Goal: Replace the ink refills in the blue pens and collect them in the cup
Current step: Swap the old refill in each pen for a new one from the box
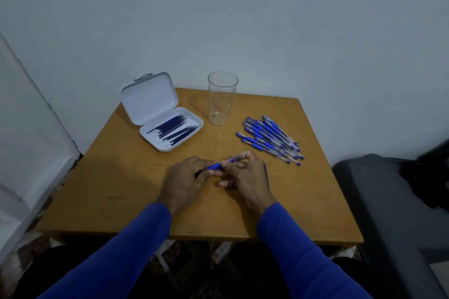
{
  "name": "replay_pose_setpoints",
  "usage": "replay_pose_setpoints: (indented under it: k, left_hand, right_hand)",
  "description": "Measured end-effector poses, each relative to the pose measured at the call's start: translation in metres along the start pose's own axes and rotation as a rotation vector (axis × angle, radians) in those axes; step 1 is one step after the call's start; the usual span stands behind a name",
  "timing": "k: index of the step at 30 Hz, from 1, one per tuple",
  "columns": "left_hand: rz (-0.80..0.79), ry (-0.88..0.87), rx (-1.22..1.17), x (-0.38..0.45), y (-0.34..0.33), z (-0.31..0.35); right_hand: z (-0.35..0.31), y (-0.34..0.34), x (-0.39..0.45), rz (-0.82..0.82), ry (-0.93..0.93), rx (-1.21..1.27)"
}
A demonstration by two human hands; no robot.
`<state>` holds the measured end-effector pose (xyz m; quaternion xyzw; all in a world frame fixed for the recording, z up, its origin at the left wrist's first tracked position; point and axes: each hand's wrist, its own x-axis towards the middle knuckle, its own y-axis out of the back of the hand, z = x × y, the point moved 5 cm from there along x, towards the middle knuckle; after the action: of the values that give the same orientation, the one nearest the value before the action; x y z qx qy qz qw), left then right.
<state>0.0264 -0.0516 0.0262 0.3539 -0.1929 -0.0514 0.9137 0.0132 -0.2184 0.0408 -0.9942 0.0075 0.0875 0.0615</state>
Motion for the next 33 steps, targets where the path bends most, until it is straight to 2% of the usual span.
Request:
replay_pose_setpoints:
  k: [6, 12, 17, 27, 30, 33]
  left_hand:
    - [-0.021, 0.017, 0.062, 0.01, 0.0, -0.005]
    - [-0.07, 0.002, 0.17, 0.035, -0.008, -0.005]
    - [-0.139, -0.054, 0.289, 0.062, -0.026, 0.001]
    - [-0.237, -0.028, 0.371, 0.095, -0.047, -0.012]
    - [-0.229, -0.033, 0.371, 0.094, -0.048, -0.015]
    - [-0.225, -0.034, 0.392, 0.094, -0.049, -0.016]
  right_hand:
    - [-0.021, 0.004, 0.008, 0.092, 0.09, -0.101]
    - [-0.08, 0.012, 0.03, 0.283, 0.417, -0.495]
    - [-0.138, 0.004, 0.05, 0.303, 0.634, -0.666]
    - [-0.221, -0.018, 0.098, 0.305, 0.914, -0.595]
    - [-0.226, -0.022, 0.12, 0.325, 0.921, -0.614]
    - [-0.215, -0.026, 0.143, 0.308, 0.849, -0.679]
